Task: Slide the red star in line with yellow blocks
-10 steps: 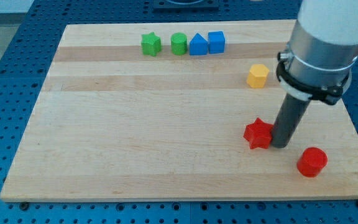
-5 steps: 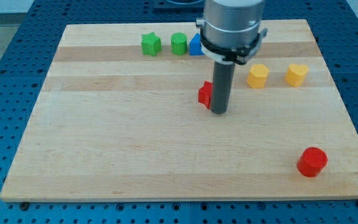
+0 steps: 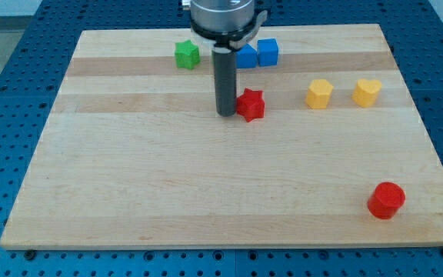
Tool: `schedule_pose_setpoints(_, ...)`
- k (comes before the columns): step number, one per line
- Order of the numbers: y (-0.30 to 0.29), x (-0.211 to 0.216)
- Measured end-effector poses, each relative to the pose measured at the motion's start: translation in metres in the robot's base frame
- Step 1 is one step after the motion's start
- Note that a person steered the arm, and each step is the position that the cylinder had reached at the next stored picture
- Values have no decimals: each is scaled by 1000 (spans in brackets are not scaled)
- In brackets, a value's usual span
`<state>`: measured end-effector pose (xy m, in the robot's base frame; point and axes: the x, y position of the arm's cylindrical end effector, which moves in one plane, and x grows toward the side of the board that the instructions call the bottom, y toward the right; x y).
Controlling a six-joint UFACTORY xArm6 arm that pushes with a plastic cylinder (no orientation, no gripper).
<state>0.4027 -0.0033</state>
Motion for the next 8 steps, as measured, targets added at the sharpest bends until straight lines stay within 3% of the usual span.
schedule_pose_setpoints(3, 13, 43)
schedule_pose_setpoints(8, 24, -24)
